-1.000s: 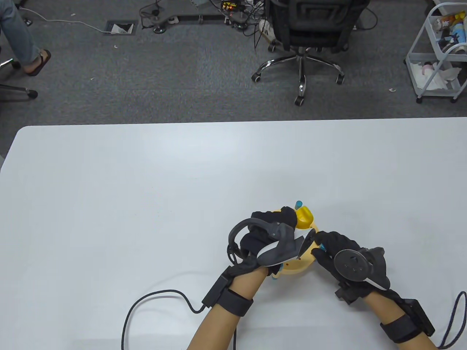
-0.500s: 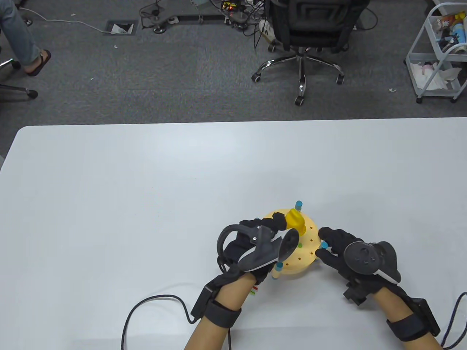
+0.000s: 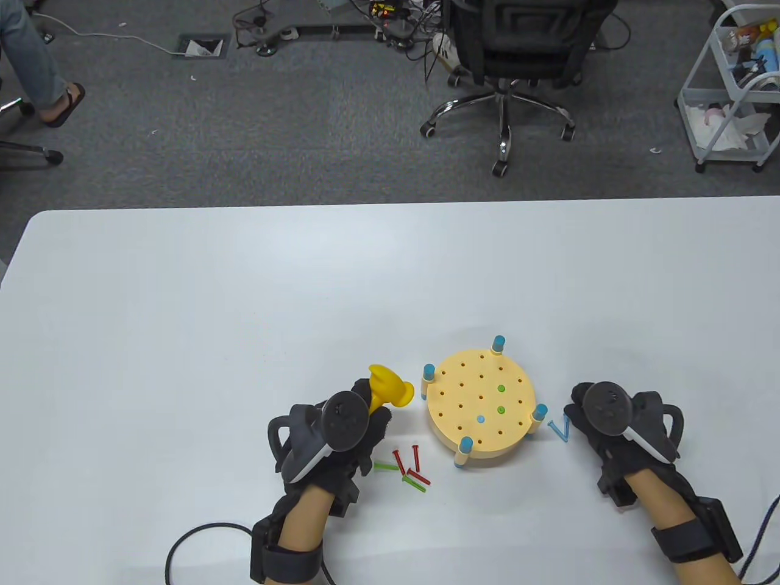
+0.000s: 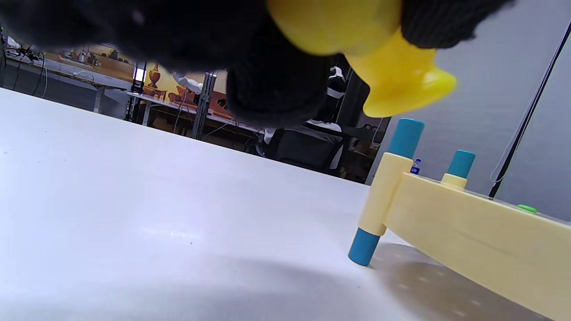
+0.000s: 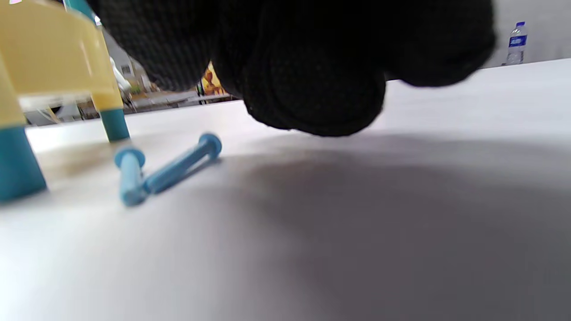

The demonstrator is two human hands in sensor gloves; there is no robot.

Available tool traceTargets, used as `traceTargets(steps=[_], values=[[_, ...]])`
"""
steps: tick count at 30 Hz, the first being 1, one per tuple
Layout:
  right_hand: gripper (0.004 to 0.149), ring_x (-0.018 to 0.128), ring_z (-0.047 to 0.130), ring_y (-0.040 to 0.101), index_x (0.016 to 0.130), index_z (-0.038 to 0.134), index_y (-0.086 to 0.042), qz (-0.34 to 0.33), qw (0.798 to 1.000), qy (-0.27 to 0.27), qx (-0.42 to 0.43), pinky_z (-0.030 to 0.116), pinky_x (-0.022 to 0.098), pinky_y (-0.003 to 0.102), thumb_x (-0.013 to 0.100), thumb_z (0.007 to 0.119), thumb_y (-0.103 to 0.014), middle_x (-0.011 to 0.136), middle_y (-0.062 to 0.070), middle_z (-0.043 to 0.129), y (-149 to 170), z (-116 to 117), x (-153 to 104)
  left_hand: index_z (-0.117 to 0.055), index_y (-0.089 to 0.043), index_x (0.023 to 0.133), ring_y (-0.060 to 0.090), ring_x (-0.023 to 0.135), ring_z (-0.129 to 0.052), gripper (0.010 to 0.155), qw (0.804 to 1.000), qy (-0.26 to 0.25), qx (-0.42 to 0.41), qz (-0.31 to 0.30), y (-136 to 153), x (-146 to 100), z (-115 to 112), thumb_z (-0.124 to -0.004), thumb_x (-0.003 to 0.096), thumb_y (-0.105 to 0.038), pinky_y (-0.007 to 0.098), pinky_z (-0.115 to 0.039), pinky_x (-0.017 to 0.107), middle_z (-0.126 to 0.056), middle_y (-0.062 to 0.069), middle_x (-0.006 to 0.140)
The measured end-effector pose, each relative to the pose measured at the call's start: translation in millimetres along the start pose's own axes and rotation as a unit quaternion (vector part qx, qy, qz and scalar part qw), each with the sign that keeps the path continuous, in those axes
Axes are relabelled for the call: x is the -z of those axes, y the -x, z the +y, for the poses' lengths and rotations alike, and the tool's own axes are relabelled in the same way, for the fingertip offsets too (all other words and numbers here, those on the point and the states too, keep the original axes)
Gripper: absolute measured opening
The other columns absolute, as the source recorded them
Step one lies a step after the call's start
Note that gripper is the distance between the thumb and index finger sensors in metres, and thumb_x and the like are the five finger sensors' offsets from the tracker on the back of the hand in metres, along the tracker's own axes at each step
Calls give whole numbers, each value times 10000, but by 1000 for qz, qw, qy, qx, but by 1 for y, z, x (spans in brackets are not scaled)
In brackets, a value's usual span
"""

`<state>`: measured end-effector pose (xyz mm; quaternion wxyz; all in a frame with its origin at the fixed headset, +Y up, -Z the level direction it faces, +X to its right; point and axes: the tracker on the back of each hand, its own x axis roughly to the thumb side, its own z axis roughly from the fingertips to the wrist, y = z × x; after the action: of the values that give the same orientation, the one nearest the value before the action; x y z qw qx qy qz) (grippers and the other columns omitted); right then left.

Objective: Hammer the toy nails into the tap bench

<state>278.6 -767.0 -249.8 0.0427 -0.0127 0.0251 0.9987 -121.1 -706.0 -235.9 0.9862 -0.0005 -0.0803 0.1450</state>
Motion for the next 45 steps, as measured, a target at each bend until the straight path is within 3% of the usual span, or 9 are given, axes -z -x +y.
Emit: traceTargets(steps=[6, 13, 18, 26, 34, 38, 42, 45], values=[[500, 374, 970, 153, 854, 758, -182, 26, 997, -12, -71, 846, 330, 341, 419, 768, -427, 648, 68, 910, -20, 10, 3, -674, -175, 933, 189, 178, -916, 667, 1000, 0, 6, -2, 0, 0, 1, -683, 376, -541, 420, -803, 240, -995, 103, 518], [506, 379, 976, 143, 883, 753, -171, 52, 993, -20, -105, 850, 332, 338, 422, 784, -378, 656, 43, 916, -20, 11, 1, -673, -176, 935, 189, 180, -915, 668, 1000, -5, -2, 0, 1, -2, 5, -681, 377, -542, 419, -803, 241, -994, 104, 521], [543, 415, 987, 119, 932, 726, -158, 33, 984, -36, -172, 860, 350, 327, 423, 780, -338, 703, 42, 920, -26, 10, -1, -673, -175, 935, 187, 180, -915, 669, 1000, -7, -3, 2, 3, -2, 5, -681, 377, -542, 420, -802, 241, -994, 105, 520], [561, 345, 922, 85, 935, 685, -94, 7, 991, -44, -126, 853, 350, 337, 429, 734, -332, 687, 77, 878, -13, 14, 1, -674, -174, 936, 187, 179, -915, 669, 1000, -2, -6, 5, 4, -3, 4, -681, 377, -542, 420, -802, 240, -994, 106, 519], [425, 359, 911, 85, 846, 753, -215, 12, 999, -27, -26, 844, 376, 341, 448, 682, -346, 674, 66, 870, 17, 8, 3, -677, -173, 934, 189, 178, -915, 669, 1000, 3, 0, 3, 3, -2, 4, -681, 377, -543, 420, -803, 239, -995, 106, 518], [417, 286, 927, 70, 797, 761, -207, 18, 996, 67, 61, 863, 323, 323, 426, 712, -391, 594, 27, 908, 26, -16, -5, -676, -173, 934, 190, 177, -915, 670, 1000, 5, 2, 3, 2, -2, 3, -680, 377, -543, 419, -803, 239, -995, 106, 518], [413, 269, 948, 68, 785, 777, -199, -43, 973, 160, 159, 872, 301, 314, 421, 739, -392, 576, 23, 931, 12, -61, -25, -676, -173, 934, 187, 178, -915, 669, 1000, 7, 2, 2, 2, -2, 3, -680, 377, -543, 419, -803, 239, -995, 107, 518], [409, 282, 960, 74, 783, 785, -208, -112, 964, 166, 177, 873, 305, 311, 419, 755, -393, 586, 19, 938, -19, -88, -33, -675, -174, 934, 189, 177, -915, 669, 1000, 9, 3, 1, 1, -1, 2, -680, 377, -544, 419, -803, 238, -995, 107, 518]])
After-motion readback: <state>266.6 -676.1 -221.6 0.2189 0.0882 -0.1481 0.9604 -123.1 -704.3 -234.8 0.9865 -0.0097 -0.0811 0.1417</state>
